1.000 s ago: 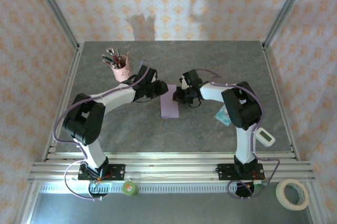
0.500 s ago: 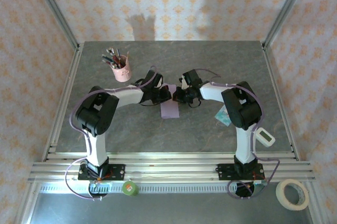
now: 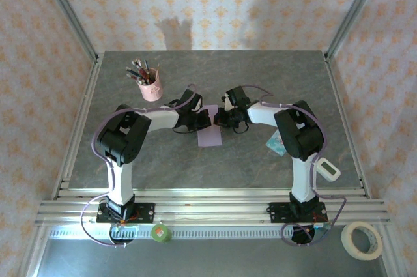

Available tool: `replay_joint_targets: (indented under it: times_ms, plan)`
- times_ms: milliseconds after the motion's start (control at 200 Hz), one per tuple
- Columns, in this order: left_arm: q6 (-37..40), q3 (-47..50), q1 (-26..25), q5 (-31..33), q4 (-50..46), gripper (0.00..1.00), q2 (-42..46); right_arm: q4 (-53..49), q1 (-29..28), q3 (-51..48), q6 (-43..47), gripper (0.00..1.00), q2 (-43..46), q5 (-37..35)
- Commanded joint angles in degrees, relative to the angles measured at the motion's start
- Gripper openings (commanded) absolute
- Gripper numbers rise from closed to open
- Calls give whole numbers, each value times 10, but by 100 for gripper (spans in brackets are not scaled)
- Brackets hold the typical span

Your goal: Fold a paper plane with a square sheet of paper (pick it up from the middle)

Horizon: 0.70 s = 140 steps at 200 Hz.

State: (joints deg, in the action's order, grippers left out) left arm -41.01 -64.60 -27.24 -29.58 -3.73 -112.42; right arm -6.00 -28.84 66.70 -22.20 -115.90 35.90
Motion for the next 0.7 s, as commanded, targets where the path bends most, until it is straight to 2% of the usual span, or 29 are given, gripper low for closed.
replay_joint_targets:
  times_ms: [0,235,465,551,696]
  plan:
    - [31,28,16,31,-53,0,1,-145,4,-60,18,0,-93,-156]
    - [71,71,44,33,-79,0,26,-157,5,-80,26,0,-102,-189]
    - [89,89,82,41,-80,0,94,-157,6,-81,29,0,-104,-192]
    - [77,82,80,5,-39,0,108,-157,7,-78,30,0,-105,-191]
    - [13,82,58,-50,67,0,105,-155,7,-76,29,0,-103,-190]
